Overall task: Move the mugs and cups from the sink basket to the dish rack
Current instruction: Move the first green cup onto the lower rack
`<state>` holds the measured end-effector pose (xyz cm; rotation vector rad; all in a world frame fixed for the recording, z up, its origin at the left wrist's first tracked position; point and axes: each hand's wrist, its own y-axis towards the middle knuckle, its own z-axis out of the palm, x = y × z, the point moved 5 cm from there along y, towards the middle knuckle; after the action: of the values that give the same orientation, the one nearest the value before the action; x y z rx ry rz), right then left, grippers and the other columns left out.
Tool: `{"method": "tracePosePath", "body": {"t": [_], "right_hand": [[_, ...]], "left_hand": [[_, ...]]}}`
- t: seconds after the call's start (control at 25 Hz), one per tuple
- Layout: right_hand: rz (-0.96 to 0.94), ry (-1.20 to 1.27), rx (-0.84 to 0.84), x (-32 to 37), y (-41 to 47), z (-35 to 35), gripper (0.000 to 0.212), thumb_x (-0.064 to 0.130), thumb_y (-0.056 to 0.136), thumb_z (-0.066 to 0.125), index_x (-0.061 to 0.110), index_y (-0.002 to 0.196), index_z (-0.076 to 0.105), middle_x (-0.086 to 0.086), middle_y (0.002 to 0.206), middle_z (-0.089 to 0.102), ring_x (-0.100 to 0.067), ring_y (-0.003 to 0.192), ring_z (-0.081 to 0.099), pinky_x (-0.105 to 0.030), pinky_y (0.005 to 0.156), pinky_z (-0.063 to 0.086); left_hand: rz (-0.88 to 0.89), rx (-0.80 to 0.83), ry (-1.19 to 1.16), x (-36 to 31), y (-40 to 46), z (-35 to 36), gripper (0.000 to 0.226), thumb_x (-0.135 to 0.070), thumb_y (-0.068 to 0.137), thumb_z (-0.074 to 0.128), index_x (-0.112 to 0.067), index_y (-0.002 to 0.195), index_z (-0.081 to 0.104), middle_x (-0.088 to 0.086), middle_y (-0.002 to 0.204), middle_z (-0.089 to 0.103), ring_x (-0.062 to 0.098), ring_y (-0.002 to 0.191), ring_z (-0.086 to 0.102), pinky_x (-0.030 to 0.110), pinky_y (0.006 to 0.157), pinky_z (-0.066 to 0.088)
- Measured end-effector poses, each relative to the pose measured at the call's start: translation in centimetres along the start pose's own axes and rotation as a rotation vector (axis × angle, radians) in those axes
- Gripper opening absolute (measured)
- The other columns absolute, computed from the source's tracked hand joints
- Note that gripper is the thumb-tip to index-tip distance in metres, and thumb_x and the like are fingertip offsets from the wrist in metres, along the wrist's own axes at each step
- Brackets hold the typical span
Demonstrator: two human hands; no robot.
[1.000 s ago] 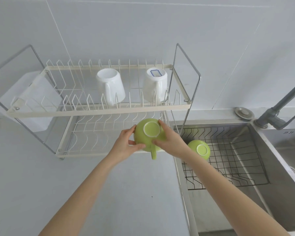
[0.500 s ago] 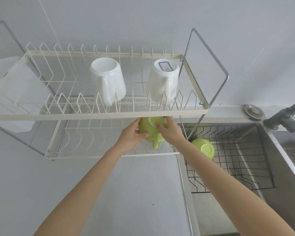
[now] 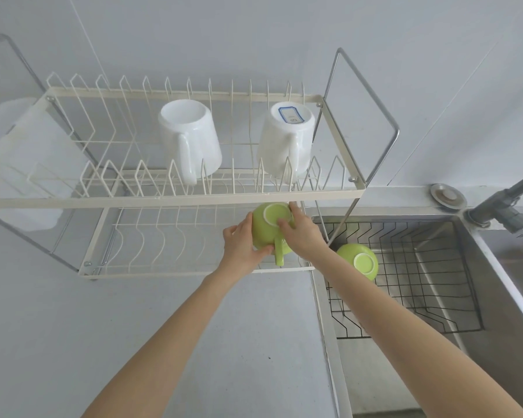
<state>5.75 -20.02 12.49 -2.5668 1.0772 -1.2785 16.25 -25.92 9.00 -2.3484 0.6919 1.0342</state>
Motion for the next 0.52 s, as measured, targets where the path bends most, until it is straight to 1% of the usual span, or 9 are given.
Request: {"method": "tracePosePath", "body": {"t": [0.08,0.2,0.32,0.52], "right_hand": [[-0.001,0.006,0.005,-0.05,-0.17,0.18,0.056,0.026,0.099,0.034,0.019,0.149,0.011,-0.015,0.154,0.022,-0.031,0.134,0.036,-0.036,0.106,0.033],[-0.007,0.006,-0.013,-0.10,-0.33,0.41,0.056,0.026,0.098,0.035,0.017,0.149,0.012,-0.017,0.154,0.022,-0.032,0.139,0.028,-0.039,0.111,0.027],[-0.013,-0.001,-0.024,-0.16,-0.35,0.34,0.055,0.027,0.098,0.035,0.018,0.148,0.014,-0.017,0.154,0.023,-0.033,0.138,0.030,-0.038,0.111,0.027],[-0.031,-0.017,-0.028,-0.24,-0.32,0.37,0.055,0.028,0.098,0.035,0.018,0.148,0.015,-0.016,0.152,0.025,-0.034,0.136,0.033,-0.039,0.109,0.031]], "left_hand": [[-0.006,-0.001,0.008,0.14,-0.23,0.09,0.077,-0.026,0.078,0.068,-0.007,0.139,0.025,0.010,0.138,0.043,0.030,0.127,0.025,0.034,0.106,0.026],[0.004,-0.014,0.049,0.38,-0.24,0.01,0.083,-0.029,0.077,0.069,-0.006,0.141,0.022,0.010,0.144,0.036,0.029,0.132,0.025,0.033,0.108,0.022],[0.007,-0.032,0.075,0.02,-0.52,-0.11,0.085,-0.029,0.077,0.068,-0.005,0.142,0.018,0.011,0.147,0.031,0.029,0.135,0.023,0.036,0.111,0.022],[0.015,-0.026,0.101,-0.29,-0.87,-0.38,0.085,-0.030,0.079,0.067,-0.008,0.143,0.016,0.010,0.148,0.029,0.030,0.134,0.024,0.039,0.110,0.027]]}}
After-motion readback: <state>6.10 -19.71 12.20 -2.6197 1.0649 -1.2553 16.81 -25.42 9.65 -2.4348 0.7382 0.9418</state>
